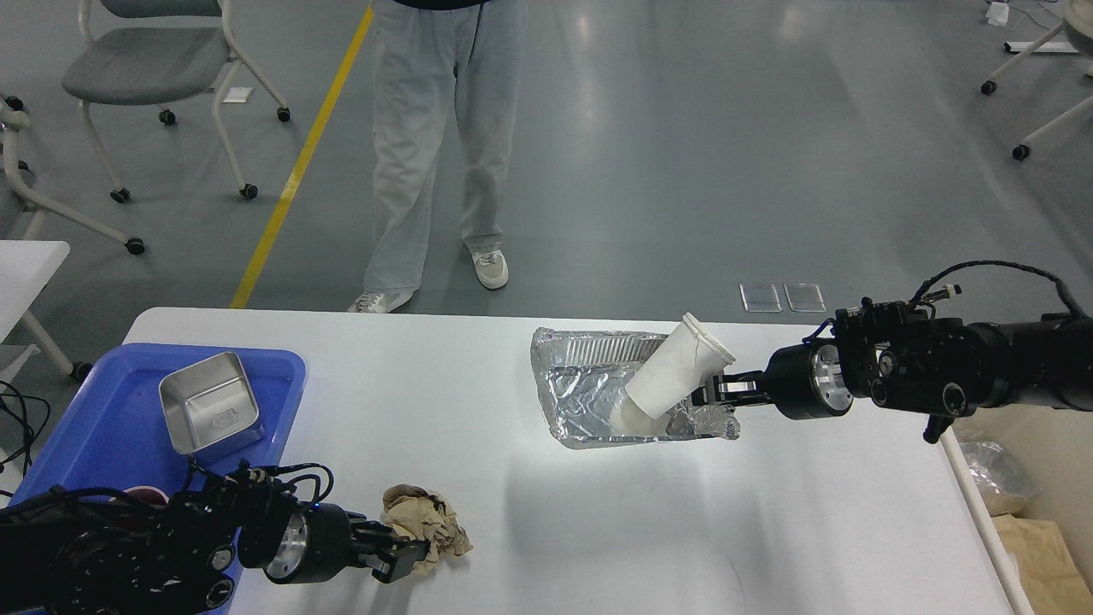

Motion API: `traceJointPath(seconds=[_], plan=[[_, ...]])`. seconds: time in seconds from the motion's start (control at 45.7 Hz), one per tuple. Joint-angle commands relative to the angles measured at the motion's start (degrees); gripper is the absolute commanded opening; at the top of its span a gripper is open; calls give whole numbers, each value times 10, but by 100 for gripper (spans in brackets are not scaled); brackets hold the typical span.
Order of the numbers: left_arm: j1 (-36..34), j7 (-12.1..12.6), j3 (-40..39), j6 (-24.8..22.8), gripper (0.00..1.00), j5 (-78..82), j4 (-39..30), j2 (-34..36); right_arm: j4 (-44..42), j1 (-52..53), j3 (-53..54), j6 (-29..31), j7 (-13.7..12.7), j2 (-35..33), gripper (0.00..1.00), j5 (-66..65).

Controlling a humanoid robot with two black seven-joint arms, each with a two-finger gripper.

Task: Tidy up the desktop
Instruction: 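Lower the left gripper onto the crumpled beige cloth and grasp it, then lift the beige cloth with the left gripper over the foil tray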

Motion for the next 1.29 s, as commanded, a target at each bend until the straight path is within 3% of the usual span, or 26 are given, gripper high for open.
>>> traceJointPath(seconds=[0.0, 0.285, 0.416, 0.569, 0.7, 0.832, 1.269], plan=[[-3, -2, 4, -2, 0, 2, -5, 1, 0, 1, 0, 0, 0, 0, 0, 0], [-16, -4, 3, 1, 0, 3, -23, 23, 0, 1, 0, 0, 0, 0, 0, 0], [-25, -22, -6, 2, 0, 4, -44, 68, 0, 1, 0, 0, 0, -1, 0, 1], [-54, -52, -47, 2, 0, 4, -93, 167, 1, 1, -1, 0, 0, -2, 0, 0], [-91, -106, -99, -5, 0, 1, -122, 257, 1, 2, -1, 0, 0, -1, 0, 1], [-137, -139, -116, -7, 0, -2, -133, 301, 3, 3, -1, 0, 0, 0, 0, 1], [-336, -173, -112, -116, 0, -68, -128, 295, 5, 8, -3, 1, -1, 0, 0, 2]])
